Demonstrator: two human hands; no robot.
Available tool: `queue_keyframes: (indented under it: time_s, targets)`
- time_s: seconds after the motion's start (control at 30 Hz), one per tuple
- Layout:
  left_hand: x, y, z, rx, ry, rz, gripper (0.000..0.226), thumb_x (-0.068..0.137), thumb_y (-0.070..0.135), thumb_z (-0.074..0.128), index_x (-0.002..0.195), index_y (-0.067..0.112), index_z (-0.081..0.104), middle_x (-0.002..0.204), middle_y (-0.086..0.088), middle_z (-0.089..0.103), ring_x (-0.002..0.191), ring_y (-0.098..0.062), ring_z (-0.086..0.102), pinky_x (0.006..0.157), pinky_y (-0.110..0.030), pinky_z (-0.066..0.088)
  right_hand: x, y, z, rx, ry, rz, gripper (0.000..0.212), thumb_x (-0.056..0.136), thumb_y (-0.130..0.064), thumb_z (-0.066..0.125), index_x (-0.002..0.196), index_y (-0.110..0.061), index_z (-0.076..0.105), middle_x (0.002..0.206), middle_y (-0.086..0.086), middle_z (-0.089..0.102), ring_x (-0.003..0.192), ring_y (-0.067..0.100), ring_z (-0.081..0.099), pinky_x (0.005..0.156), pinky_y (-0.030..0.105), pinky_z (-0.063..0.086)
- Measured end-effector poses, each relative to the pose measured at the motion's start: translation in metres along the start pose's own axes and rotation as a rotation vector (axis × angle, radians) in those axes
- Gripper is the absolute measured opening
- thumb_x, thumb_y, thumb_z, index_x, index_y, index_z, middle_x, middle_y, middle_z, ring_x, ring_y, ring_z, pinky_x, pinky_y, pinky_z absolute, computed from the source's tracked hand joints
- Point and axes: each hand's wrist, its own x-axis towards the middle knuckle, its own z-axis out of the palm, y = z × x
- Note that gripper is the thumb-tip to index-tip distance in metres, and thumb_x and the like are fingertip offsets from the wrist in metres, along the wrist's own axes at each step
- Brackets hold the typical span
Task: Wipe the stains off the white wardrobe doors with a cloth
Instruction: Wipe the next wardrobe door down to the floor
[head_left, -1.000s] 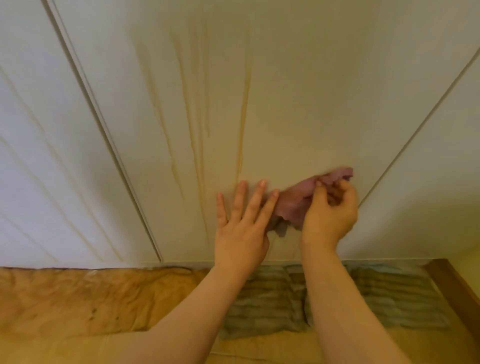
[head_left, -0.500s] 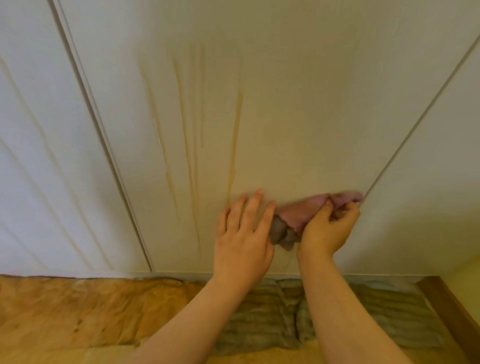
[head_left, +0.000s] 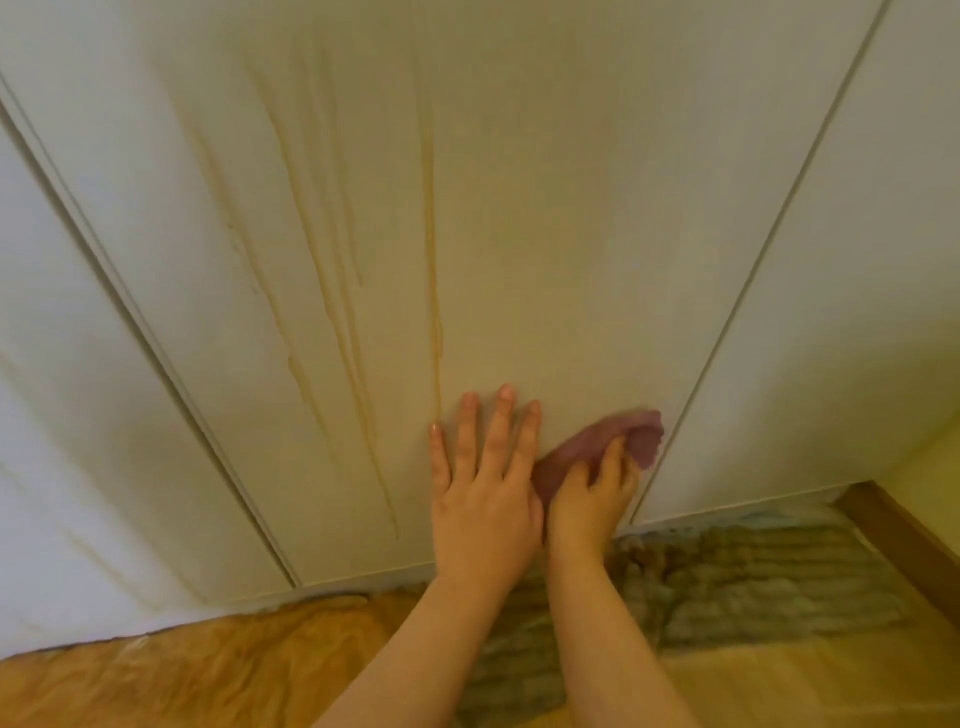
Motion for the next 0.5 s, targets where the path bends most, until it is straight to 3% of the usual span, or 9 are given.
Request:
queue_keyframes:
  time_s: [0.07, 0.1, 0.2, 0.27, 0.33, 0.43, 0.5]
  targets:
    - [-0.006, -0.003, 0.002, 0.006, -0.022, 0.021, 0.070, 0.075, 0.024, 0.043, 0.144, 0.017, 0.032, 0.153, -0.006, 0.021, 0.142, -0.032, 0.015, 0.113, -0.056, 0.013, -0.007, 0.021, -0.005, 0.088, -0.156, 0.292, 0.065, 0.092, 0.003, 0.038, 0.147, -0.027, 0.020, 0.149, 0.007, 0.028, 0.130, 0.026, 0.036, 0.108, 0.036, 0.032]
    - [-0.008, -0.006, 0.003, 0.011, -0.023, 0.035, 0.071, 0.074, 0.024, 0.043, 0.144, 0.016, 0.032, 0.153, -0.006, 0.022, 0.142, -0.032, 0.015, 0.113, -0.056, 0.012, -0.008, 0.020, -0.006, 0.136, -0.180, 0.339, 0.067, 0.092, 0.003, 0.038, 0.147, -0.031, 0.019, 0.148, 0.003, 0.029, 0.129, 0.025, 0.037, 0.106, 0.036, 0.033]
    - [-0.011, -0.012, 0.007, 0.017, -0.015, 0.056, 0.068, 0.076, 0.023, 0.042, 0.143, 0.016, 0.033, 0.152, -0.005, 0.022, 0.142, -0.030, 0.013, 0.113, -0.056, 0.011, 0.002, -0.001, -0.007, 0.216, -0.113, 0.174, 0.064, 0.094, 0.000, 0.039, 0.146, -0.033, 0.019, 0.152, -0.004, 0.021, 0.136, 0.020, 0.028, 0.112, 0.038, 0.026]
    - [-0.011, -0.012, 0.009, 0.008, -0.017, 0.052, 0.067, 0.078, 0.022, 0.042, 0.144, 0.016, 0.033, 0.153, -0.005, 0.022, 0.143, -0.030, 0.011, 0.113, -0.057, 0.011, 0.008, -0.008, -0.002, 0.214, -0.105, 0.064, 0.069, 0.094, 0.000, 0.040, 0.141, -0.045, 0.016, 0.155, -0.006, 0.015, 0.139, 0.020, 0.024, 0.113, 0.043, 0.025]
    - [-0.012, -0.011, 0.010, 0.000, -0.021, 0.051, 0.068, 0.078, 0.023, 0.042, 0.144, 0.017, 0.031, 0.153, -0.005, 0.021, 0.145, -0.029, 0.006, 0.113, -0.057, 0.010, 0.008, 0.006, -0.002, 0.186, -0.110, 0.143, 0.073, 0.094, -0.001, 0.040, 0.134, -0.056, 0.014, 0.151, -0.003, 0.025, 0.132, 0.026, 0.034, 0.107, 0.045, 0.033]
    - [-0.015, -0.011, 0.015, 0.020, -0.019, 0.051, 0.071, 0.075, 0.024, 0.044, 0.145, 0.017, 0.031, 0.154, -0.005, 0.020, 0.146, -0.028, -0.002, 0.114, -0.057, 0.008, 0.000, 0.033, -0.007, 0.348, -0.224, 0.457, 0.072, 0.094, 0.003, 0.035, 0.146, -0.038, 0.010, 0.121, 0.000, 0.043, 0.101, 0.021, 0.048, 0.082, 0.034, 0.043]
    - [-0.020, -0.012, 0.017, 0.020, -0.021, 0.069, 0.069, 0.076, 0.023, 0.043, 0.145, 0.017, 0.032, 0.156, -0.004, 0.017, 0.146, -0.028, -0.001, 0.114, -0.057, 0.007, 0.000, 0.033, -0.012, 0.414, -0.246, 0.506, 0.071, 0.093, 0.005, 0.034, 0.148, -0.034, 0.011, 0.122, 0.001, 0.039, 0.101, 0.018, 0.045, 0.080, 0.030, 0.040]
